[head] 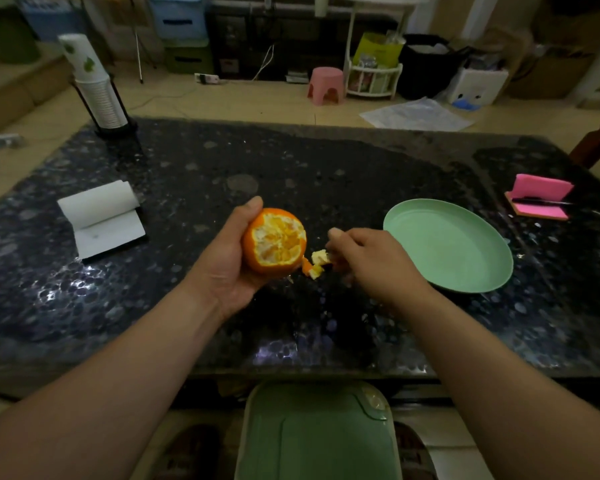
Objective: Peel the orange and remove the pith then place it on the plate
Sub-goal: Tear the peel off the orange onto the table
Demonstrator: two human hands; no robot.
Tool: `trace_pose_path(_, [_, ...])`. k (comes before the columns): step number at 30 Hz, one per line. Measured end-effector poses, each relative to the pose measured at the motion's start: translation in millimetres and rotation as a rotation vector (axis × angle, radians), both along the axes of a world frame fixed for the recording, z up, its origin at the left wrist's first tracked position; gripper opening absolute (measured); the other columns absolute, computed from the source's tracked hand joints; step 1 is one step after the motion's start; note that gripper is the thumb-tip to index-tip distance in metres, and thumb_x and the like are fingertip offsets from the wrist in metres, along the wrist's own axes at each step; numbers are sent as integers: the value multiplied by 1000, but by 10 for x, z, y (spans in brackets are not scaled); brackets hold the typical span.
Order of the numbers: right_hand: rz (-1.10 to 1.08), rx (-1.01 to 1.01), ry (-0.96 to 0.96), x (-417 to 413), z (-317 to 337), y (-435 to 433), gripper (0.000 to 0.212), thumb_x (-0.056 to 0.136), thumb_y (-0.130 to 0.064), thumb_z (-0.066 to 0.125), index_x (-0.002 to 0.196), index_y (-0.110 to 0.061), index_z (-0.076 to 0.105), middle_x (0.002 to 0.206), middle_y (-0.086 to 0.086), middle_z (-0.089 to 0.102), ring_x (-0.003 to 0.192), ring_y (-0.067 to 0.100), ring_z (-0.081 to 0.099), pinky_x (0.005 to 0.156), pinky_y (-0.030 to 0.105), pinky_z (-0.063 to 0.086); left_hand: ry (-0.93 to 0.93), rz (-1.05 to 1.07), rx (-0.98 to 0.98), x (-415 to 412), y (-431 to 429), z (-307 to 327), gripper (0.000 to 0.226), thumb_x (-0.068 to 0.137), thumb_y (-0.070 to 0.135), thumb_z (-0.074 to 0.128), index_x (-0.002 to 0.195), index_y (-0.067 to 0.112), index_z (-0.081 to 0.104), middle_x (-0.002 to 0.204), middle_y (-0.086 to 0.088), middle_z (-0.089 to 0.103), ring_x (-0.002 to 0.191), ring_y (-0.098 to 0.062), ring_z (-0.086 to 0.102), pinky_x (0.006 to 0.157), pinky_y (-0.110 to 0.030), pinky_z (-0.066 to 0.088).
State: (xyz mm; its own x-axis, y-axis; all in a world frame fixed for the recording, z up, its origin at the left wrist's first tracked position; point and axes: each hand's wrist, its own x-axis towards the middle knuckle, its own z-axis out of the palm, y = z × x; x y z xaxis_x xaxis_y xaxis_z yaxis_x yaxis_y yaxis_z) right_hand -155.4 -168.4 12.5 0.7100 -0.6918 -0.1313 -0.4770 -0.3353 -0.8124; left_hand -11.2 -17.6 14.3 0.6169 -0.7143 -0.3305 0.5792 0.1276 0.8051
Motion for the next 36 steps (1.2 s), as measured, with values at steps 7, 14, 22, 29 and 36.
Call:
trace_pose_path(7, [130, 517, -155, -113, 215, 268, 33, 105, -38, 65, 114, -7, 73, 99, 11, 82, 91, 26, 81, 74, 35, 64, -225, 15, -15, -75, -38, 25, 50, 85, 47, 76, 120, 14, 64, 100, -11, 71, 86, -22, 72, 68, -36, 62])
trace_pose_path(14, [138, 448, -162, -93, 199, 284, 19, 105, -19, 62, 105, -4, 74, 93, 12, 81, 89, 26, 81, 76, 38, 66, -414, 28, -5, -129, -2, 33, 31, 85, 44, 74, 104, 20, 70, 96, -5, 73, 85, -22, 72, 64, -37, 60])
trace_pose_path(22, [73, 514, -225, -93, 190, 301, 17, 101, -14, 66, 104, 1, 73, 93, 17, 81, 87, 29, 80, 67, 31, 63, -422, 71, -28, -167, -36, 54, 26, 85, 44, 75, 99, 23, 71, 97, -7, 71, 85, -22, 70, 65, -36, 60])
trace_pose_path(29, [54, 539, -219, -71, 179, 310, 19, 102, -9, 67, 107, 9, 70, 92, 22, 79, 75, 22, 77, 62, 26, 61, -495, 78, -14, -195, -43, 27, 29, 86, 41, 76, 106, 20, 72, 106, -12, 72, 92, -26, 70, 72, -42, 61])
trace_pose_path(36, [103, 624, -195, -77, 188, 310, 22, 106, -17, 61, 111, 1, 73, 98, 19, 80, 91, 30, 80, 73, 35, 65, -451, 78, -22, -201, -27, 40, 43, 75, 54, 82, 104, 24, 73, 103, -9, 74, 89, -24, 71, 70, -40, 61])
